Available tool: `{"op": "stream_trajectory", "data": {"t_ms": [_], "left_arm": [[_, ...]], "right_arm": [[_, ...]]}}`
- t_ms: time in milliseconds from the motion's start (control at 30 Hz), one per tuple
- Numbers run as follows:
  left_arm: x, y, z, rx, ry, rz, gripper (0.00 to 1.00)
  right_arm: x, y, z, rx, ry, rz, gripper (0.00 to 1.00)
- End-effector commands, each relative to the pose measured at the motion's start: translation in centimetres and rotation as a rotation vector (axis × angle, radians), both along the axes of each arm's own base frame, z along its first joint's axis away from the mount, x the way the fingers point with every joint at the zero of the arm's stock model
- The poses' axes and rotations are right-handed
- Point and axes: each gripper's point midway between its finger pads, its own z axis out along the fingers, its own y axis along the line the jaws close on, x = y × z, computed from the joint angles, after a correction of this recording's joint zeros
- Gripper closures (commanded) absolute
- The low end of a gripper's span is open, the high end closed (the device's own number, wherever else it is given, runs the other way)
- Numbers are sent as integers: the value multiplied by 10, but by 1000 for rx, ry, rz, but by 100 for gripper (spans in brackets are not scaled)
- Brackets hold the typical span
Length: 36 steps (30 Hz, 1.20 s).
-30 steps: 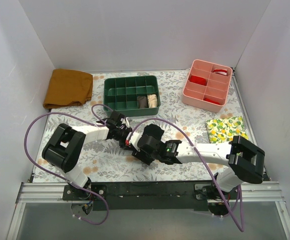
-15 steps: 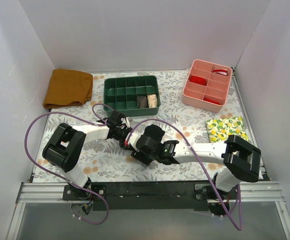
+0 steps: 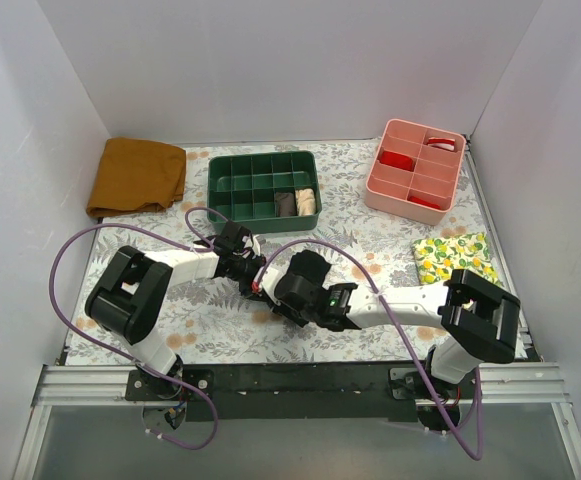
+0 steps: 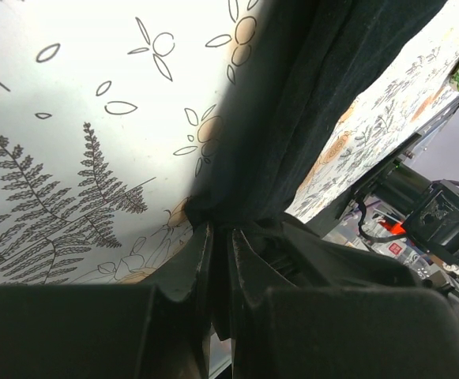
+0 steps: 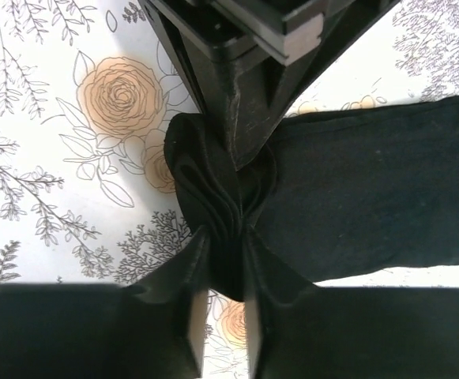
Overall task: Roll the underwear
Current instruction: Roll the underwear to the center of the board.
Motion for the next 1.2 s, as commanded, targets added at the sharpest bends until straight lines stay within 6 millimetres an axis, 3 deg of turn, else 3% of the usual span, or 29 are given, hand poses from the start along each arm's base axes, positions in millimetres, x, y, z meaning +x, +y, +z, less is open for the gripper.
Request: {"op": "stream_trajectory", "data": {"t_ms": [0, 100, 233, 333, 433, 500, 567, 633, 833, 1167], "left_arm": [[-2, -3, 5, -14, -4, -18, 100], [0, -4, 7, -19, -7, -13, 100], [5, -4, 12, -21, -30, 4, 95], [9, -5, 17, -27, -57, 21, 81], [16, -3, 25, -19, -104, 55, 73], [23, -1, 29, -2, -139, 82, 55], [28, 1, 38, -2, -177, 108, 52], [35, 6, 40, 19, -203, 145, 42], [39, 10, 60, -36, -297, 172, 38], [4, 10, 49, -136, -289, 102, 38]], "right_arm": [[-1, 3, 7, 80, 40, -28, 83], [-7, 3, 9, 133, 91, -37, 95], [-13, 2, 7, 192, 158, -57, 99], [-20, 2, 5, 241, 229, -56, 99], [-21, -1, 4, 279, 275, -64, 99], [-24, -2, 6, 310, 319, -52, 99], [-21, -6, 4, 335, 343, -74, 99], [-24, -6, 5, 361, 376, -69, 99], [-25, -7, 0, 411, 465, -70, 99], [-30, -8, -7, 483, 658, -38, 99]]}}
